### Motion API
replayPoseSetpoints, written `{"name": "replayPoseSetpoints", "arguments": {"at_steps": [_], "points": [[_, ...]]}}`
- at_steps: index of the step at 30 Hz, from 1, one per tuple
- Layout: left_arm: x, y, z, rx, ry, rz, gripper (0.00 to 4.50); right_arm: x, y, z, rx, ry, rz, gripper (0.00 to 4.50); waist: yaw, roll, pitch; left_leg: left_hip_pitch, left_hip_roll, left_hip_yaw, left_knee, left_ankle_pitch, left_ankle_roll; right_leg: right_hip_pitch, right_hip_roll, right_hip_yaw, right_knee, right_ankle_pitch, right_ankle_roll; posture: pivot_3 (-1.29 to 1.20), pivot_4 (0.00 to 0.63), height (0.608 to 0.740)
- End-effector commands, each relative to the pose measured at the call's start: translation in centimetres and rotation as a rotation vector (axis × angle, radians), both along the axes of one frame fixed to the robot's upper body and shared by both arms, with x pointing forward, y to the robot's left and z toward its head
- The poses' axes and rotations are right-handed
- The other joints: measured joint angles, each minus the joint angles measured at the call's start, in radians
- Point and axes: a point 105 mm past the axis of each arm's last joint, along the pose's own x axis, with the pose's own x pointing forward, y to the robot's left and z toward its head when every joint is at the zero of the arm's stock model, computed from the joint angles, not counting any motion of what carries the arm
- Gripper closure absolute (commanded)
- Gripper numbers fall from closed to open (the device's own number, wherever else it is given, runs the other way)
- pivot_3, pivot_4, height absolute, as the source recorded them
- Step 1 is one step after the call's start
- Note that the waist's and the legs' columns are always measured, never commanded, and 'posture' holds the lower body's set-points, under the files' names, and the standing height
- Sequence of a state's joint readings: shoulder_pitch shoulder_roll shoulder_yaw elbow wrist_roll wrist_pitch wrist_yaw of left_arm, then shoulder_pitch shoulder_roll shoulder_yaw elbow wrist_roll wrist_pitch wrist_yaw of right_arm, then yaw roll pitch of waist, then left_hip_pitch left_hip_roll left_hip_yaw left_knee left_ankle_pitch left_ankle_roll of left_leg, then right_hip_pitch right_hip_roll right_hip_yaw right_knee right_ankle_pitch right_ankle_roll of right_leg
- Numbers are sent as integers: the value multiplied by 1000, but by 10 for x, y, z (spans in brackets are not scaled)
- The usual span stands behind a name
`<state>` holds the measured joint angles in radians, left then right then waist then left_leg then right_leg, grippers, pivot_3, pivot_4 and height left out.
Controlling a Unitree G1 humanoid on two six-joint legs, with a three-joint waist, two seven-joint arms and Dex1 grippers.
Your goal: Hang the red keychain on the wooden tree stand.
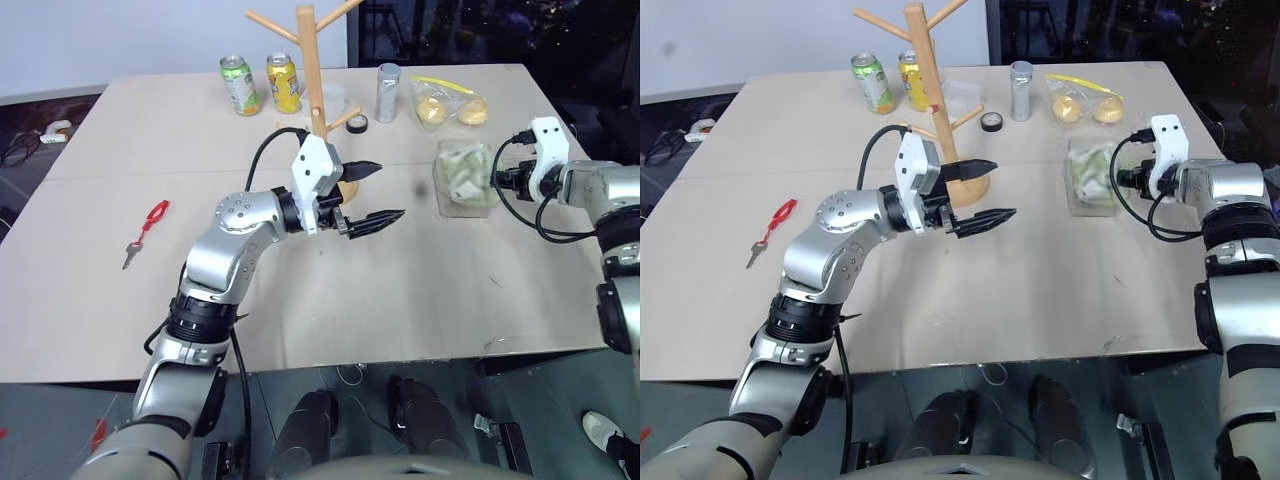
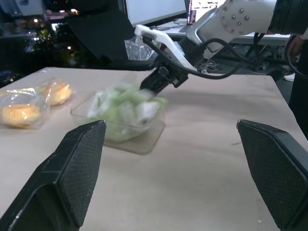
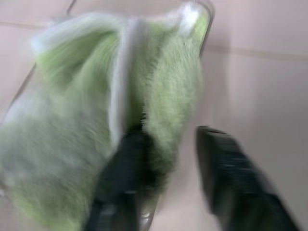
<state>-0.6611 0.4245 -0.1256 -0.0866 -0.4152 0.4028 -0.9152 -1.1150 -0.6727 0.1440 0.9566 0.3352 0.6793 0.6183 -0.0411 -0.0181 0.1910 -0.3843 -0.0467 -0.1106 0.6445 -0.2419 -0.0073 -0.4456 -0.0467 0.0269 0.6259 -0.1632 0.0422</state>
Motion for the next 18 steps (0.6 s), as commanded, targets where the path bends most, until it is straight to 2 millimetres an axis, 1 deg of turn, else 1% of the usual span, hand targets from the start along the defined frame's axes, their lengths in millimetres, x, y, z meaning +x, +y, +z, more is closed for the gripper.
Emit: {"name": "replayPoseSetpoints", "arguments": {"at_steps": [1,3,4,5,7,9,12,16,18], "points": [[1,10,11,-15,-46,30,0,4,1,28,19,-91,21,1419,-1,0,0,0,0,0,0,0,0,0,0,0,0,0,0,0,150,740],[2,15,13,-12,-49,45,0,4,-1,33,1,-115,25,809,-4,0,0,0,0,1,0,0,0,-1,0,1,0,0,0,0,150,740],[2,17,13,-8,-50,51,0,3,-3,37,-12,-131,26,331,-4,0,0,0,0,1,0,0,0,-1,0,1,0,0,0,0,150,740],[2,22,14,-4,-50,60,0,2,-4,43,-17,-149,27,30,-4,1,0,0,0,1,0,0,0,-1,0,1,0,0,0,0,150,740],[1,32,19,-8,-43,78,0,-2,-3,60,-39,-202,34,30,-3,1,0,0,0,1,0,0,0,-1,0,1,1,0,0,0,150,740],[-1,43,24,-19,-30,96,0,-9,2,77,-57,-255,50,30,-3,1,1,0,0,1,0,0,0,-1,0,1,1,0,1,0,150,740],[-3,62,28,-19,-9,155,0,-21,19,93,-84,-315,101,30,-4,1,1,-1,0,0,0,0,0,-2,0,1,1,-2,3,0,150,740],[-3,94,32,-1,21,295,0,-41,62,105,-44,-358,263,30,-4,1,1,0,1,0,0,0,0,-2,0,1,1,-2,4,0,150,740],[-3,116,31,12,31,409,0,-55,93,105,-10,-362,396,30,-4,1,1,0,1,0,0,0,0,-2,0,1,1,-2,4,0,150,740]]}}
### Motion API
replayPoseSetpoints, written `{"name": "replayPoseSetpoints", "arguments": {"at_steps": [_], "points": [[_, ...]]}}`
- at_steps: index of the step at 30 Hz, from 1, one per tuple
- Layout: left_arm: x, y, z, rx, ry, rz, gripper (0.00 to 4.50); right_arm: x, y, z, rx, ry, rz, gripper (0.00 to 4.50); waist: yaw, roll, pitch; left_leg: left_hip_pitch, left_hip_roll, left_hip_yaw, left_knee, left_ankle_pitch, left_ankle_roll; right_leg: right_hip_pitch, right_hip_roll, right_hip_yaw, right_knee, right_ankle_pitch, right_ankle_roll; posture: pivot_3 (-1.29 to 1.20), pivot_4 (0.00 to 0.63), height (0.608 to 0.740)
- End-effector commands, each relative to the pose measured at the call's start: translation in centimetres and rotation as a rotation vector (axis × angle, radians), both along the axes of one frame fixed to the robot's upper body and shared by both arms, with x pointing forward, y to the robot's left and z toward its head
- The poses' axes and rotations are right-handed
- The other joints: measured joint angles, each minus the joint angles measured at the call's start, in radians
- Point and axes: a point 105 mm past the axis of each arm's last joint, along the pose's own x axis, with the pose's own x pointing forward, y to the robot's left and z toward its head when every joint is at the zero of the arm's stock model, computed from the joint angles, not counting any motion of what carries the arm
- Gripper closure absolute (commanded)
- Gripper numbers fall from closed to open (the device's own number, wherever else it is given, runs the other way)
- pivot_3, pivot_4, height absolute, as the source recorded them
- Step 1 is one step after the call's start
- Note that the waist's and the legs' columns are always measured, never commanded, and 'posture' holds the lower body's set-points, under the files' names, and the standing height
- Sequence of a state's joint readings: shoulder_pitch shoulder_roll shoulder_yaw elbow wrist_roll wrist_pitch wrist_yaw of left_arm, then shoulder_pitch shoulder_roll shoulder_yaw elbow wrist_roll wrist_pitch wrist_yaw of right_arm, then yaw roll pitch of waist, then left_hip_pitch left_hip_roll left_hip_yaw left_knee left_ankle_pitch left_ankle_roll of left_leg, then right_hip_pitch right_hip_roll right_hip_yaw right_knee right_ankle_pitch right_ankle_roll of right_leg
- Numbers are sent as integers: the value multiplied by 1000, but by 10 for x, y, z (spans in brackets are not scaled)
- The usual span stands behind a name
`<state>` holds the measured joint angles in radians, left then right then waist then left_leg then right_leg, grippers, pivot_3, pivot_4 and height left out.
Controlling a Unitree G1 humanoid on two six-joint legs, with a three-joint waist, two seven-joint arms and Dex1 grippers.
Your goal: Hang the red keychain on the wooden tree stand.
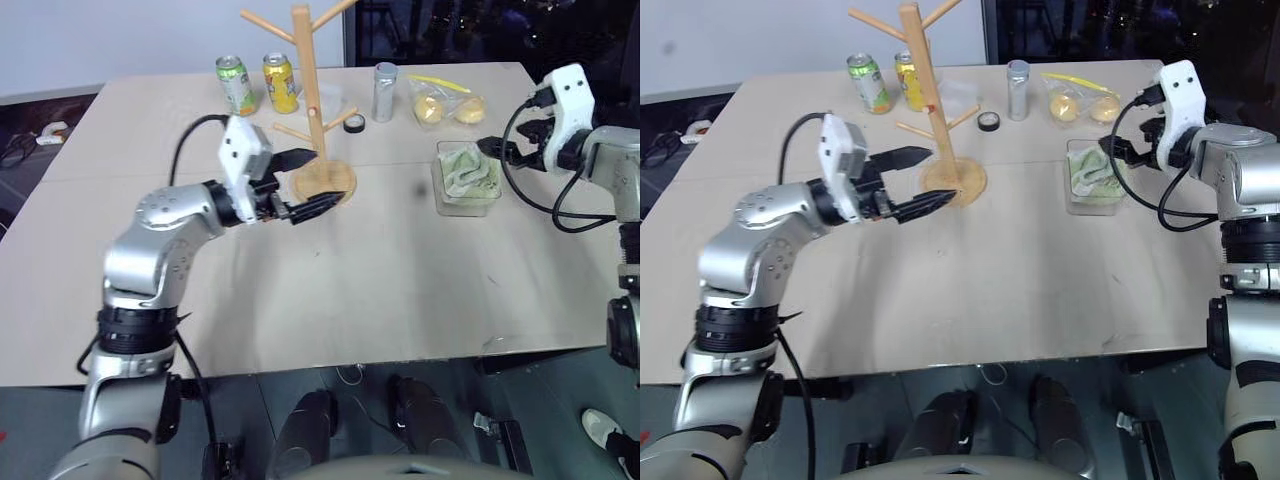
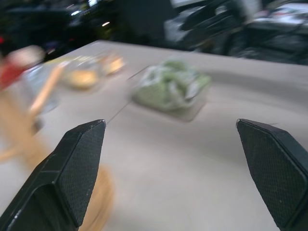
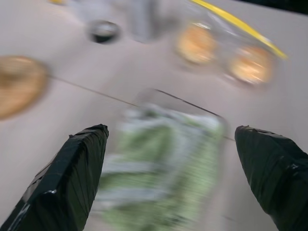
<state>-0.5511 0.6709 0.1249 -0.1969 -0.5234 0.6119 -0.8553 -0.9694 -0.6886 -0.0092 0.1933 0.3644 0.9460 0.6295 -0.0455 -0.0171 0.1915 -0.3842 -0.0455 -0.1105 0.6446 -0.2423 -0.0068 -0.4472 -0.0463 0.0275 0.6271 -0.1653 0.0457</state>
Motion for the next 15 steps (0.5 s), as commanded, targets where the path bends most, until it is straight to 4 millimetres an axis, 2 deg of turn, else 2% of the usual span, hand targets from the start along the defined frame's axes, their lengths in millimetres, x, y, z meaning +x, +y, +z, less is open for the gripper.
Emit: {"name": "replayPoseSetpoints", "arguments": {"at_steps": [1,2,3,4,5,7,10,12,15], "points": [[-6,32,14,9,-42,159,0,-27,50,16,22,-52,233,30,-1,0,0,0,0,0,0,0,0,0,0,0,0,0,0,0,150,740],[-6,45,12,26,-40,218,0,-35,65,13,21,-48,309,30,-1,0,0,0,0,0,0,0,0,0,0,0,0,0,0,0,150,740],[-3,72,5,85,-45,352,0,-50,90,9,44,-41,441,30,0,0,0,0,1,0,0,0,0,0,0,0,0,0,0,0,150,740],[-2,90,2,132,-50,443,0,-61,106,7,61,-37,530,30,-2,0,0,0,1,0,0,0,0,0,0,0,0,0,0,0,150,740],[-2,119,-2,155,-45,572,0,-74,125,4,81,-39,628,30,-5,0,0,1,2,0,0,0,0,0,1,0,0,0,0,0,150,740],[-4,154,-8,165,-24,714,0,-87,146,4,106,-61,733,30,-5,0,0,1,5,0,-1,0,0,0,2,0,0,0,0,0,150,740],[-5,181,-17,185,-9,802,0,-98,167,9,141,-94,826,30,12,-1,0,0,5,-2,0,0,0,0,2,-2,0,1,-1,0,150,740],[0,201,-18,156,2,871,0,-109,186,15,168,-130,915,30,19,-1,0,-1,4,-4,2,0,0,0,1,-5,0,1,-1,0,150,740],[8,226,-25,149,35,936,0,-118,204,16,165,-168,976,30,19,-2,-1,-1,3,-5,3,0,-1,1,1,-6,0,1,-2,0,150,740]]}}
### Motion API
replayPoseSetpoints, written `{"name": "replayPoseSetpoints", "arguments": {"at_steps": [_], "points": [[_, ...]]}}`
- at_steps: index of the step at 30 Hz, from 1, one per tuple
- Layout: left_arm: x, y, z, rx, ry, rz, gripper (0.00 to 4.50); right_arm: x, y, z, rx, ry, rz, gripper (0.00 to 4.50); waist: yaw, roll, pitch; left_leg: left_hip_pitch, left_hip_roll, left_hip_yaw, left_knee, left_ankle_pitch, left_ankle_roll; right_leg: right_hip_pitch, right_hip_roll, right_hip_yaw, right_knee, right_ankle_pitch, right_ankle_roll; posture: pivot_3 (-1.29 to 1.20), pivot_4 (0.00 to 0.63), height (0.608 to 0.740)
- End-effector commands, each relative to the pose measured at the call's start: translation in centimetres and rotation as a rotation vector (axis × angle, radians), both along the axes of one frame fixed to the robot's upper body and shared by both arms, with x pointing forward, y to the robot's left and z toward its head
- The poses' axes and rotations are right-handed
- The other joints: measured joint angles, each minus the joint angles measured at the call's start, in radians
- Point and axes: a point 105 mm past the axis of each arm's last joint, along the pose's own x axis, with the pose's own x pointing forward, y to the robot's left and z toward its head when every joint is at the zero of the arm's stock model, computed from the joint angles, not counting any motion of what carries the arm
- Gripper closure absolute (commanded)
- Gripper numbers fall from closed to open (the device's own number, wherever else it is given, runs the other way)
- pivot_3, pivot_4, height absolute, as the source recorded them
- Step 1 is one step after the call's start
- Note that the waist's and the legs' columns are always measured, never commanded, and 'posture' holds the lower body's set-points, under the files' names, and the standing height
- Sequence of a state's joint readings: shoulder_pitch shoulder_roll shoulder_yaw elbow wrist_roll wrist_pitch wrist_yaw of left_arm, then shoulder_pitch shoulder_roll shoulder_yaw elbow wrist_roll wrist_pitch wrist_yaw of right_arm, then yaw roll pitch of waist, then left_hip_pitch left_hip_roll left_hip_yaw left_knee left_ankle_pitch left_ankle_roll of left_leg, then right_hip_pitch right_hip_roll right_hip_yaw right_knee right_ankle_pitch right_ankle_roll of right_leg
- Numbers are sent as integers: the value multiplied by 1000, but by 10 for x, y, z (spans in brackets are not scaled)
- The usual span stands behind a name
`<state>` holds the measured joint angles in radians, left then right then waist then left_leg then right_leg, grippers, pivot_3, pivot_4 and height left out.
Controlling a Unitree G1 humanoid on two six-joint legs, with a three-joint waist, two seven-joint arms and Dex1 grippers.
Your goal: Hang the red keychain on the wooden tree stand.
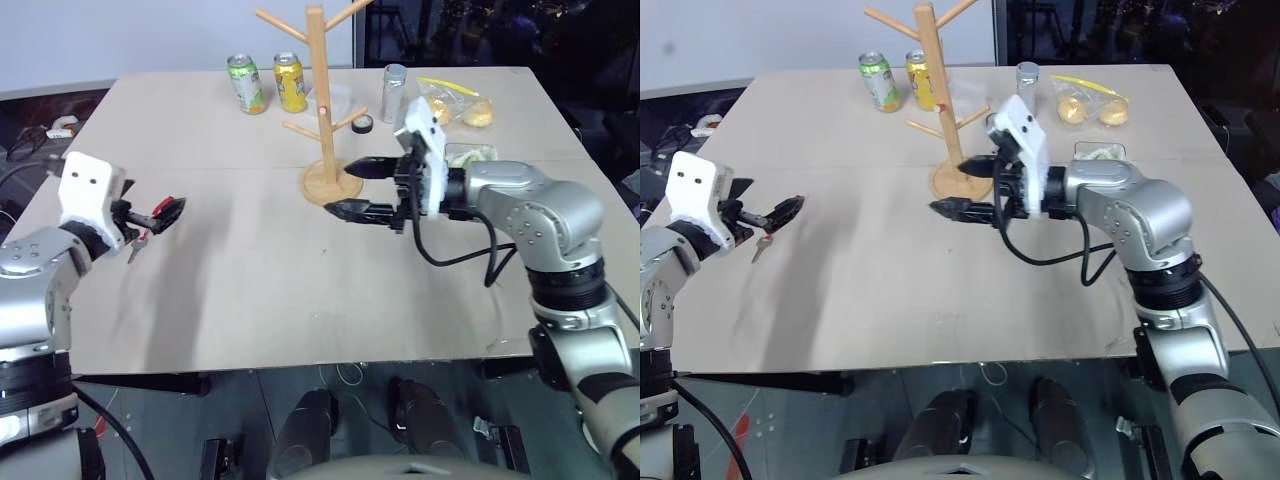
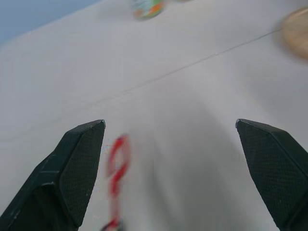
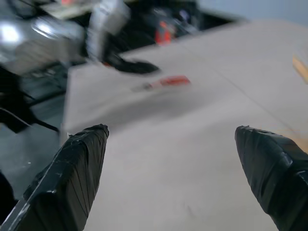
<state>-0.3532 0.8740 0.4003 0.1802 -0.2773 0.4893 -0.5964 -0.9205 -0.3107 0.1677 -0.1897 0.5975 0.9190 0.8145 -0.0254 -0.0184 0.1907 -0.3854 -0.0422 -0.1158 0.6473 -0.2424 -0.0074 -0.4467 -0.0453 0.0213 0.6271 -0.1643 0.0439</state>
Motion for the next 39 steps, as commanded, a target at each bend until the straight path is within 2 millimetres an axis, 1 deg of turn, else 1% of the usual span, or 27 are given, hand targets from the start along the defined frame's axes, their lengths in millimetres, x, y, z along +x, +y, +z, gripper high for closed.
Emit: {"name": "replayPoseSetpoints", "arguments": {"at_steps": [1,2,5,9,13,16,21,25,30,36,37,38,39], "points": [[4,27,11,34,-29,67,0,-15,16,13,29,-104,74,30,-3,-2,-1,0,-1,-1,0,0,0,0,0,0,0,1,-2,0,150,740],[6,33,6,29,-11,79,0,-16,19,13,32,-114,76,30,-4,-2,-1,0,-1,-1,0,0,0,0,0,-1,0,2,-4,0,150,740],[12,44,-9,19,38,96,0,-16,23,13,48,-118,66,30,-9,-1,-1,0,-2,-1,-1,0,0,-1,0,-1,0,3,-5,0,150,740],[20,50,-18,-6,67,100,0,-16,21,12,54,-107,38,30,-13,-2,-1,-1,-3,-1,-1,0,0,-1,-1,-1,0,3,-5,0,150,740],[25,45,-29,-31,116,57,0,-20,17,12,60,-91,29,30,-14,-2,-1,-1,-3,-2,-1,0,0,-1,-1,-2,0,3,-5,0,150,740],[25,49,-39,-13,159,77,0,-21,16,12,61,-83,18,30,-17,-3,-2,-1,-3,-2,-1,0,0,-1,-1,-1,0,3,-5,0,150,740],[24,50,-56,-74,237,101,0,-21,12,14,66,-74,-9,30,-19,-3,-2,-1,-3,-2,-1,0,0,-1,-1,-1,1,3,-5,0,150,740],[24,49,-61,-87,256,111,0,-19,10,17,70,-69,-23,30,-18,-3,-2,-1,-3,-2,0,0,0,-1,-1,-1,1,3,-5,0,150,740],[30,41,-67,-113,247,98,0,-16,10,18,65,-69,-38,30,-15,-3,-2,-1,-3,-2,0,0,0,-1,-1,-1,1,3,-5,0,150,740],[28,43,-81,-125,291,141,0,-16,9,21,56,-75,-47,30,-13,-3,-2,-1,-4,-2,0,0,0,-1,-2,-2,2,3,-5,0,150,740],[27,43,-82,-131,295,147,529,-16,9,21,55,-75,-48,0,-13,-3,-2,0,-4,-2,0,0,0,-1,-2,-1,2,3,-5,0,150,740],[27,44,-84,-136,298,155,831,-16,9,22,54,-75,-50,0,-14,-3,-2,0,-4,-2,0,0,0,-1,-2,-1,3,3,-5,0,150,740],[26,44,-85,-142,300,163,1228,-16,9,22,54,-75,-50,0,-15,-3,-3,0,-4,-2,0,0,0,-1,-2,-1,3,3,-5,0,150,740]]}}
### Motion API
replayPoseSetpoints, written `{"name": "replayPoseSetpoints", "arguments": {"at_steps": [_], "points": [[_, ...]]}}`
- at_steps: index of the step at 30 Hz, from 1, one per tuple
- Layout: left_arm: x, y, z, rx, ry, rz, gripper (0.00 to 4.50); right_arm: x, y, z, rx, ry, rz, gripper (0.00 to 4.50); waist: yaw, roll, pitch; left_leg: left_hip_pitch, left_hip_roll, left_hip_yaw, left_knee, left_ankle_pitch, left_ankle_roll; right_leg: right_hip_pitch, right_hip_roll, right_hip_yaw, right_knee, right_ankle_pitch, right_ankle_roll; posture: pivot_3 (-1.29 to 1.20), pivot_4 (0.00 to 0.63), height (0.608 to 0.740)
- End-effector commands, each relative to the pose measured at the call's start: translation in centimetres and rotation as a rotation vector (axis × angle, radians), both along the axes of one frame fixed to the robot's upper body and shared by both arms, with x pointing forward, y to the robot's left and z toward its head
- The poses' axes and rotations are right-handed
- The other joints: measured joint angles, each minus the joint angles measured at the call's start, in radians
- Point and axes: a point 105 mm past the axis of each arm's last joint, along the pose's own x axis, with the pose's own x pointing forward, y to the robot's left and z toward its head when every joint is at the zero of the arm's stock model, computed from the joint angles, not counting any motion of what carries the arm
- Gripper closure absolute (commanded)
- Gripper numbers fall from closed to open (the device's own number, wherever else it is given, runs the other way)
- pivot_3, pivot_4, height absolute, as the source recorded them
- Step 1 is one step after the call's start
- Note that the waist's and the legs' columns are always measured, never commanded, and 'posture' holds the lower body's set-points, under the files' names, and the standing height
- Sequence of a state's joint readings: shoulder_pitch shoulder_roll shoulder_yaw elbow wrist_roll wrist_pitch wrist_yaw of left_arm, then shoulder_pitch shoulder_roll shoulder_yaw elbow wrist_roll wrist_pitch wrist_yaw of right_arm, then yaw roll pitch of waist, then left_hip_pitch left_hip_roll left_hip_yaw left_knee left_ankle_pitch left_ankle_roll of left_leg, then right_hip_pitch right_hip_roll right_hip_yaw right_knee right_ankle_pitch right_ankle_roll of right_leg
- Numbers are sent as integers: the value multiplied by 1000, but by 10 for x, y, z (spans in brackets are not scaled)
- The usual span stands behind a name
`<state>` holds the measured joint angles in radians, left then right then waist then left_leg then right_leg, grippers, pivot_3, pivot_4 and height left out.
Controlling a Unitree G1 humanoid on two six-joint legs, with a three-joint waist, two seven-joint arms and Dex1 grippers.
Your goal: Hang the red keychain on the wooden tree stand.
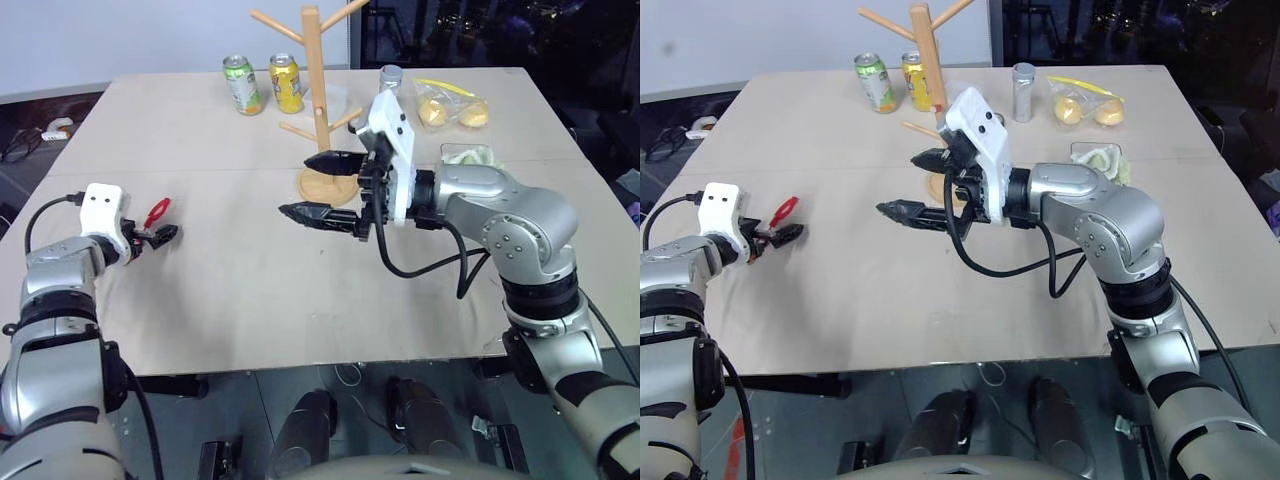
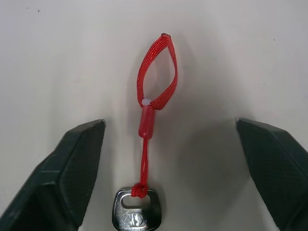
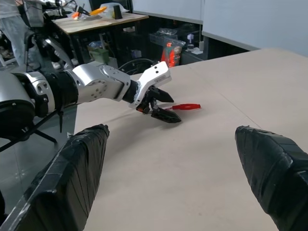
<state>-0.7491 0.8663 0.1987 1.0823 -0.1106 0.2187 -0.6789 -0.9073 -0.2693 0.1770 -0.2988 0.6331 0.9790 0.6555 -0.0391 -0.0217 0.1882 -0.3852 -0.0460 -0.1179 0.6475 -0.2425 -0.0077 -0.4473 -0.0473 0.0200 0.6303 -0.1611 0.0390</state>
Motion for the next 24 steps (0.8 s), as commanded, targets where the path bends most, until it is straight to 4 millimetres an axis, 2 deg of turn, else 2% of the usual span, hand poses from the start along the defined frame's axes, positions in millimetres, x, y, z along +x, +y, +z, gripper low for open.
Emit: {"name": "replayPoseSetpoints", "arguments": {"at_steps": [1,7,12,15,19,21,24], "points": [[-5,7,-10,-6,38,53,1649,-5,-3,17,33,-52,7,0,-2,0,0,1,0,0,0,0,0,0,0,0,1,0,0,0,150,740],[-6,9,-9,-2,35,65,4467,-3,-6,16,24,-52,-5,0,-9,0,0,3,1,1,0,0,0,0,1,2,4,-1,0,0,150,740],[-5,17,6,3,-11,105,4467,-3,-9,15,28,-45,-16,0,-10,0,0,3,1,2,0,0,0,0,1,2,4,0,0,0,150,740],[4,4,33,6,-109,29,4467,-2,-14,15,33,-50,-39,0,-7,0,0,2,1,2,0,0,0,0,1,2,4,0,0,0,150,740],[8,-28,78,8,-291,-112,4467,0,-28,14,45,-86,-120,0,0,0,0,0,3,0,0,0,0,-1,0,1,2,0,0,0,150,740],[1,-50,95,37,-359,-178,4467,-1,-40,12,57,-110,-177,0,0,-1,0,-2,3,0,0,0,0,-1,-2,0,0,0,0,0,150,740],[-11,-96,116,153,-476,-300,4467,-5,-55,5,76,-147,-250,0,1,-1,0,-3,1,0,0,0,0,-1,-5,1,-3,0,0,0,150,740]]}}
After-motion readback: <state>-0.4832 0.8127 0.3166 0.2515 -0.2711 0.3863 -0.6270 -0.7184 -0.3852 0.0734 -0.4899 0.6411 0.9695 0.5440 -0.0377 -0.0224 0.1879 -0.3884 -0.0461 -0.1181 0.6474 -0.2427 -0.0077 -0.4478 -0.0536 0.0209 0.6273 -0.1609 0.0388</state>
